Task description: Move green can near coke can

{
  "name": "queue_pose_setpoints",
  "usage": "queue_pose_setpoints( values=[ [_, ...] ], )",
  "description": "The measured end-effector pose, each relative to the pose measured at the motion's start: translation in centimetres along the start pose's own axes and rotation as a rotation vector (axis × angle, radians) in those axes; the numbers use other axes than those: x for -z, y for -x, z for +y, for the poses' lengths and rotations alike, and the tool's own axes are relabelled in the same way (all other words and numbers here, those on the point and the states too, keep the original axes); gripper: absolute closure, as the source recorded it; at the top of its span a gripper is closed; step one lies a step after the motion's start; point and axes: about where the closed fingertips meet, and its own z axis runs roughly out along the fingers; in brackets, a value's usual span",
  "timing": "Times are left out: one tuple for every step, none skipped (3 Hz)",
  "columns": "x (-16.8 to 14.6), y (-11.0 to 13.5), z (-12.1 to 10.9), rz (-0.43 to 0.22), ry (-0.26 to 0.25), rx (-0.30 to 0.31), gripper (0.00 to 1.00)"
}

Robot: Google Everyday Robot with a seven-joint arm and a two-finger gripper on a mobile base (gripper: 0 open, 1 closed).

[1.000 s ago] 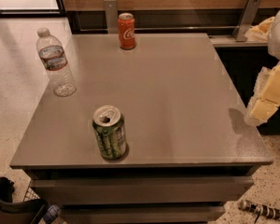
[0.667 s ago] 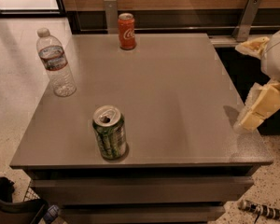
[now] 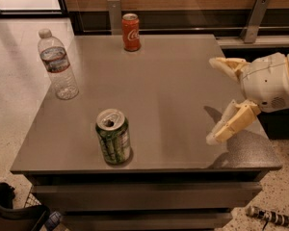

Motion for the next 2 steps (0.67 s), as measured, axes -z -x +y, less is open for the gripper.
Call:
queue_pose_setpoints(
  values=[
    [-0.9,3.4,1.2,-0.203,0.040,-0.038,0.00],
    [-1.8,6.1,2.2,-0.341,0.081,-0.096,0.00]
  ],
)
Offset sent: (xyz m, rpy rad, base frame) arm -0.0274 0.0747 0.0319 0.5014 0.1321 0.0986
